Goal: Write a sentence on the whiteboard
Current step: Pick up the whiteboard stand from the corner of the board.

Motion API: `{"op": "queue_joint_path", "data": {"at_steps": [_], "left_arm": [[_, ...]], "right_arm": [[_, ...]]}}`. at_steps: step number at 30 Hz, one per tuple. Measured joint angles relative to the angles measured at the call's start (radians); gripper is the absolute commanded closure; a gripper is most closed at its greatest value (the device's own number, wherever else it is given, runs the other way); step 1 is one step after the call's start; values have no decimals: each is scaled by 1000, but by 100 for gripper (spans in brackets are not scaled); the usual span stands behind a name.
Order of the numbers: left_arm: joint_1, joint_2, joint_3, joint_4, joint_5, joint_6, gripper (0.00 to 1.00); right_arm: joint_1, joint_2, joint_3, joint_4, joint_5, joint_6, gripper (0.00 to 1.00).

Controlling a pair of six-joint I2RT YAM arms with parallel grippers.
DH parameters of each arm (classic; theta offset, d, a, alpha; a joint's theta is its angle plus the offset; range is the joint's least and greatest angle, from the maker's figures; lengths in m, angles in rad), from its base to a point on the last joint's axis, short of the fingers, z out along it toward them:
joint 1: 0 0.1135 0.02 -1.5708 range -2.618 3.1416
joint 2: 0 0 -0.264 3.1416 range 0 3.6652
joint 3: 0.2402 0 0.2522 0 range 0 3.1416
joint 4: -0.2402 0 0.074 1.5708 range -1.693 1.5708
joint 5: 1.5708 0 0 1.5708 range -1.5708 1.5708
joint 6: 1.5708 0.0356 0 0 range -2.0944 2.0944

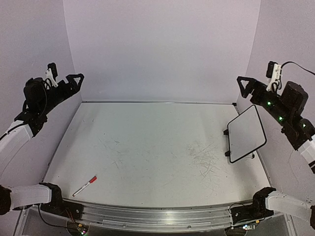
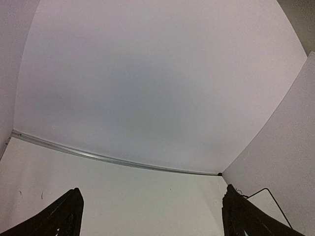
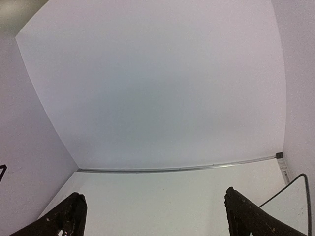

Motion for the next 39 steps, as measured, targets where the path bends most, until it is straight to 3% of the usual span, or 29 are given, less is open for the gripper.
{"op": "queue_joint_path", "data": {"at_steps": [12, 17, 20, 24, 30, 39], "left_arm": [[-138, 89, 0, 6, 21, 2, 1], [-144, 92, -1, 7, 20, 3, 1], [-145, 92, -9, 8, 20, 3, 1], [-146, 89, -28, 10, 19, 7, 1], [-146, 76, -66, 7, 18, 16, 1], [-146, 74, -72, 7, 11, 21, 1]], "right_arm": [[279, 423, 28, -5, 108, 148, 2], [293, 586, 82, -136, 328, 462, 2], [282, 712, 210, -360, 485, 746, 2], [233, 922, 413, -654, 536, 1070, 3], [179, 1121, 439, -836, 523, 1326, 10], [171, 1163, 391, -927, 524, 1519, 14]]}}
